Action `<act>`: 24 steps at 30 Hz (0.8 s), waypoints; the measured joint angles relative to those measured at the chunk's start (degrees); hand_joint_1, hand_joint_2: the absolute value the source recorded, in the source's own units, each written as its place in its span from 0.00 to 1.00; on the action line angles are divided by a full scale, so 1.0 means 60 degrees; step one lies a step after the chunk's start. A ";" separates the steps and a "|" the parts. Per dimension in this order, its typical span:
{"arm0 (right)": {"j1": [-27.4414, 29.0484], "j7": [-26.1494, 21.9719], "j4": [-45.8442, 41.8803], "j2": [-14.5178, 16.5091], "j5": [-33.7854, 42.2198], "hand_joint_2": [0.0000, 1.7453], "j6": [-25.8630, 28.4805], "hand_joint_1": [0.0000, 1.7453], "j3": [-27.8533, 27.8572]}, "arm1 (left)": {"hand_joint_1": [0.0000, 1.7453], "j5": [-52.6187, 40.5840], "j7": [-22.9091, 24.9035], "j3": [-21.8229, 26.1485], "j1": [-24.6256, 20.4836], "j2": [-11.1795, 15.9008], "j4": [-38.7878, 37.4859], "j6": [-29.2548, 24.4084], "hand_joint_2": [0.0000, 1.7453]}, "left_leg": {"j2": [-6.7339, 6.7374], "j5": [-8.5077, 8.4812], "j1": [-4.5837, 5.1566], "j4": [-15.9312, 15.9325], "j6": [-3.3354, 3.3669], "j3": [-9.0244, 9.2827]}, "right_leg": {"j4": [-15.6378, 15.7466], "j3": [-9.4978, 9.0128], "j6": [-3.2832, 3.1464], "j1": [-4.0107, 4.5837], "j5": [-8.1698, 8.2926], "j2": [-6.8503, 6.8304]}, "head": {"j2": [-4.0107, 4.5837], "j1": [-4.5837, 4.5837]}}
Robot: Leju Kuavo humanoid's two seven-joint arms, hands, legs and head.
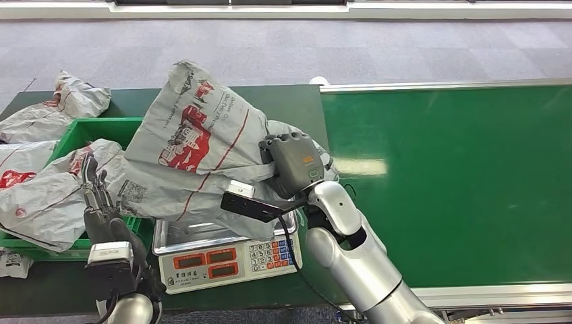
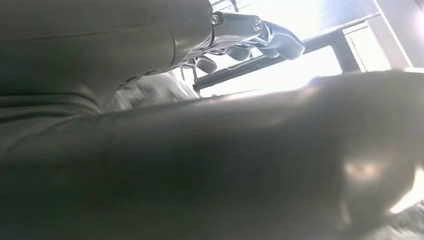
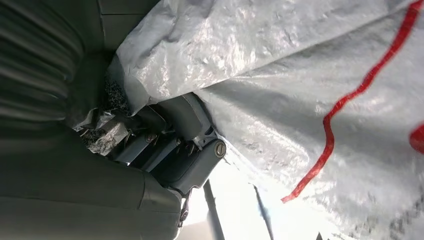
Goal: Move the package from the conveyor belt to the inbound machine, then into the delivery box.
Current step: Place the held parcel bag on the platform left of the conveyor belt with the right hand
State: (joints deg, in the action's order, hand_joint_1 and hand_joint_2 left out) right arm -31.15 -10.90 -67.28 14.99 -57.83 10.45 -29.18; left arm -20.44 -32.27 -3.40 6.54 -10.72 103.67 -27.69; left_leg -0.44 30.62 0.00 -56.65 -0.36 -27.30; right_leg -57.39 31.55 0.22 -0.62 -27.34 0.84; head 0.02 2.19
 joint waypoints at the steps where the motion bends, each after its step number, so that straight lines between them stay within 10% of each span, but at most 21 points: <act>1: -0.0119 -0.0259 0.0259 0.0086 0.0494 1.00 -0.0132 1.00 -0.0014 | 0.00 0.0039 -0.0006 0.0001 -0.0034 0.0003 -0.0005 -0.0012 0.00 | 0.0000 -0.0001 0.0000 0.0000 -0.0001 0.0000 | 0.0000 0.0000 -0.0002 0.0000 0.0001 0.0000 | 0.0000 0.0000; 10: -0.1259 -0.2304 0.3281 0.0773 0.5108 1.00 -0.1300 0.99 -0.0514 | 0.00 0.0172 -0.0011 -0.0021 -0.0496 0.0012 -0.0231 -0.0048 0.00 | 0.0000 -0.0016 0.0000 -0.0001 -0.0014 0.0001 | -0.0001 0.0004 -0.0013 0.0002 0.0009 0.0000 | 0.0000 -0.0002; 13: -0.1503 -0.2264 0.4113 0.0852 0.5996 1.00 -0.1555 0.25 -0.0877 | 0.00 0.0253 -0.0062 -0.0024 -0.0630 0.0012 -0.0371 -0.0027 0.00 | -0.0003 -0.0017 0.0000 -0.0001 -0.0016 0.0001 | 0.0000 0.0007 -0.0013 0.0003 0.0010 -0.0001 | 0.0000 -0.0002; 14: -0.1560 -0.2257 0.4404 0.0865 0.6240 0.75 -0.1651 0.00 -0.0942 | 0.00 0.0271 -0.0078 -0.0024 -0.0688 0.0012 -0.0432 -0.0010 0.00 | -0.0004 -0.0017 0.0000 -0.0001 -0.0016 0.0001 | 0.0000 0.0007 -0.0013 0.0003 0.0010 -0.0002 | 0.0000 -0.0001; 17: -0.1716 -0.2004 0.5320 0.0882 0.6504 0.00 -0.1613 0.00 -0.0978 | 0.00 0.0284 -0.0097 -0.0024 -0.0869 0.0012 -0.0626 0.0022 0.00 | -0.0004 -0.0017 0.0001 -0.0002 -0.0016 0.0000 | 0.0000 0.0006 -0.0015 0.0001 0.0012 -0.0002 | 0.0000 0.0000; 23: -0.1974 -0.1518 0.6503 0.0876 0.5859 0.00 -0.0980 0.00 -0.0979 | 0.00 0.0235 -0.0115 -0.0022 -0.1012 0.0012 -0.0886 -0.0003 0.00 | 0.0004 -0.0017 0.0002 -0.0007 -0.0016 -0.0001 | 0.0000 0.0012 -0.0015 0.0001 0.0017 0.0003 | 0.0000 -0.0002; 24: -0.2008 -0.1479 0.6581 0.0875 0.5787 0.25 -0.0959 0.00 -0.0979 | 0.00 0.0233 -0.0116 -0.0021 -0.1026 0.0012 -0.0916 -0.0009 0.00 | 0.0004 -0.0017 0.0002 -0.0007 -0.0016 -0.0002 | 0.0000 0.0014 -0.0015 0.0001 0.0017 0.0004 | 0.0000 -0.0001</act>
State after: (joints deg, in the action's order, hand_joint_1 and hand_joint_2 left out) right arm -43.20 -19.78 -27.80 20.24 -23.11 4.69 -35.06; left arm -19.04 -32.96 -3.52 0.38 -10.64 98.18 -27.75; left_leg -0.41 30.51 0.01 -56.69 -0.45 -27.31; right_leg -57.39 31.63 0.12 -0.61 -27.24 0.86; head 0.02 2.18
